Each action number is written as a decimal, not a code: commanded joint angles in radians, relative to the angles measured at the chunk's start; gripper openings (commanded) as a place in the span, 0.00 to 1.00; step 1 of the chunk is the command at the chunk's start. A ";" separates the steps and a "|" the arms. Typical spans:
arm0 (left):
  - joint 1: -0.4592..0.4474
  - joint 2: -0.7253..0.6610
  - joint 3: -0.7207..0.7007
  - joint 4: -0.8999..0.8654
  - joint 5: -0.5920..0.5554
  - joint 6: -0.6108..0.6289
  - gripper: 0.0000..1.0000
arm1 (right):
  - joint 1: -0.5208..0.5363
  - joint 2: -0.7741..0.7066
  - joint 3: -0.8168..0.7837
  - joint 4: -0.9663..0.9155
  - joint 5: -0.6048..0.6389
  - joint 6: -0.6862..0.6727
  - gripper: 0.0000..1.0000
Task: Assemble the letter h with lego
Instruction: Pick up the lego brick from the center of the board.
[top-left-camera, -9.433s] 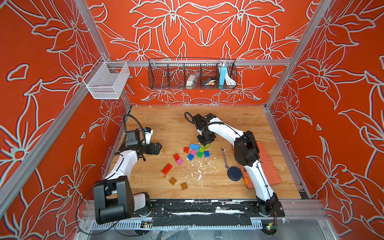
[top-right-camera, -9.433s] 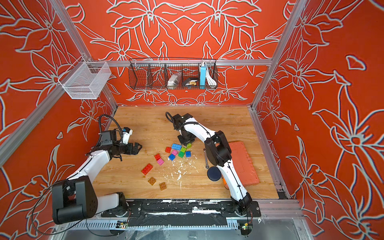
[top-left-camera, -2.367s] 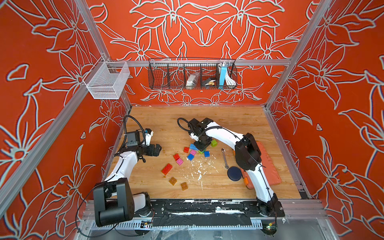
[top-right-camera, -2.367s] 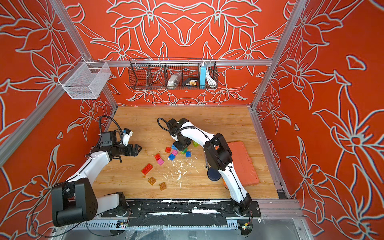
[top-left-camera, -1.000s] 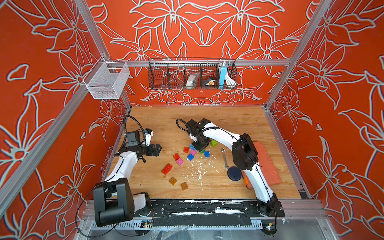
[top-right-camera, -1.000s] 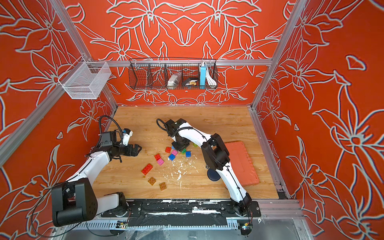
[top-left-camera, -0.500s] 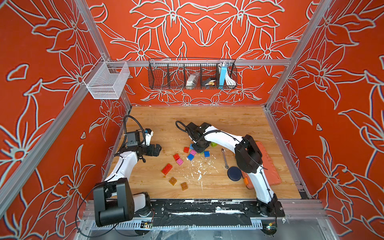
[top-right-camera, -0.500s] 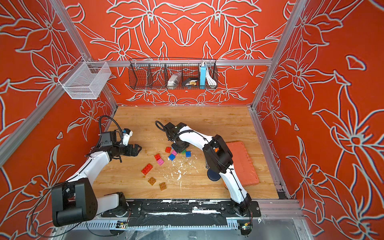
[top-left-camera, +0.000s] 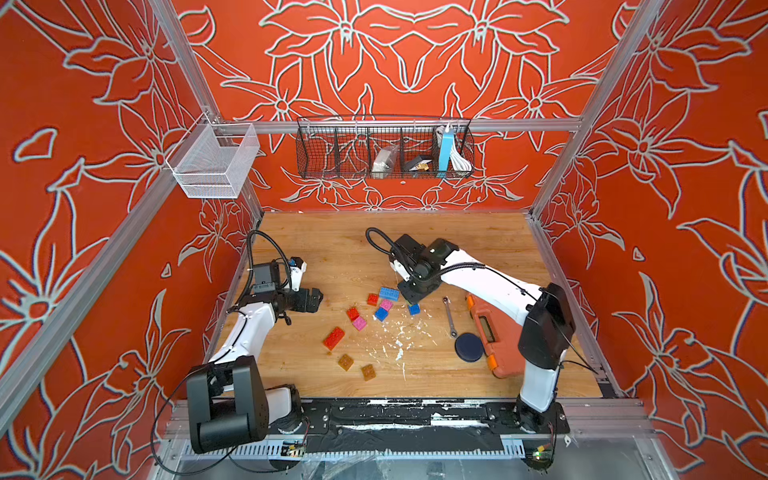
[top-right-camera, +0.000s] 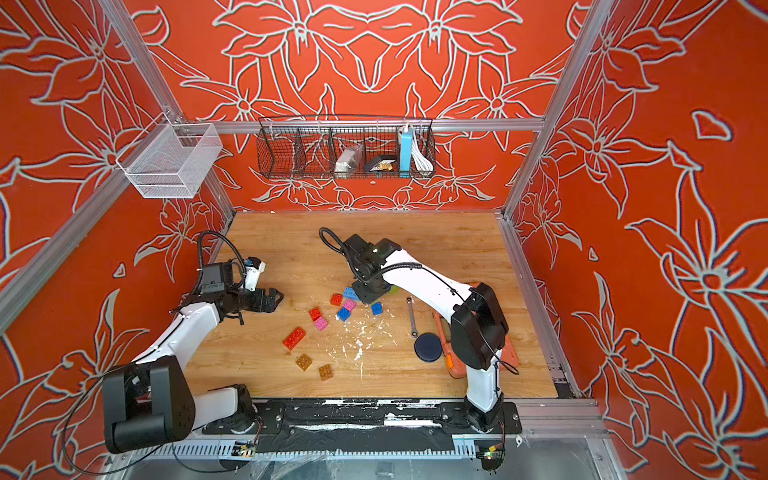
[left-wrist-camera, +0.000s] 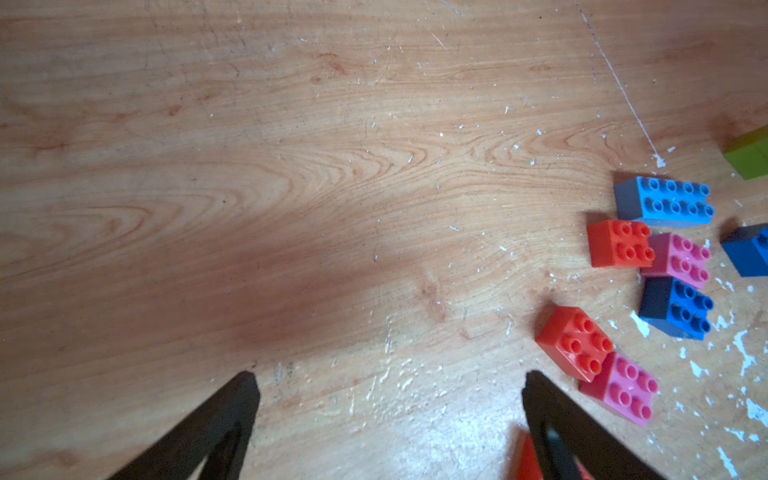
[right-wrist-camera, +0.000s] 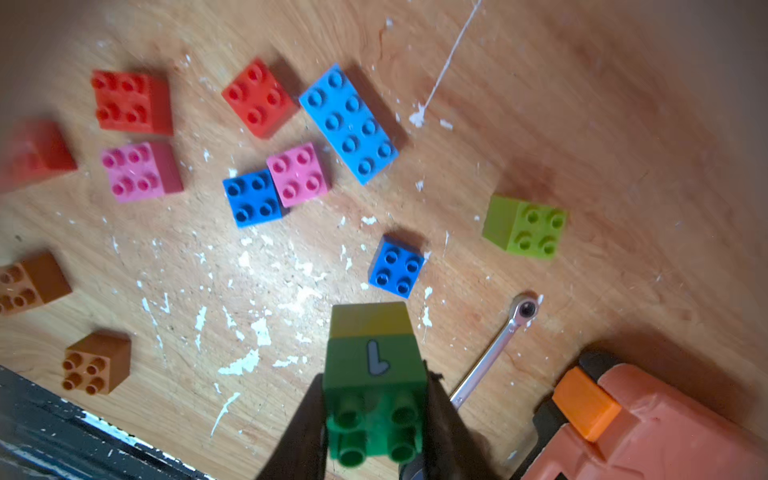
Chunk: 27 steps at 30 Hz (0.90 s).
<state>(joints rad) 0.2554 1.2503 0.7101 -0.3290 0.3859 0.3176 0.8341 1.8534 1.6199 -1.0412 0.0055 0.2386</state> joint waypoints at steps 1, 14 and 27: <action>0.002 0.002 0.005 -0.007 0.005 0.012 1.00 | -0.001 -0.016 -0.131 0.047 -0.017 0.065 0.16; 0.002 0.004 0.007 -0.015 0.006 0.015 1.00 | 0.005 -0.049 -0.374 0.212 0.038 0.142 0.24; 0.002 -0.008 0.001 -0.013 0.012 0.018 1.00 | 0.003 -0.036 -0.120 0.061 0.057 0.018 0.20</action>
<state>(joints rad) 0.2554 1.2503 0.7101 -0.3298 0.3862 0.3180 0.8360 1.8126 1.4166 -0.9134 0.0216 0.3031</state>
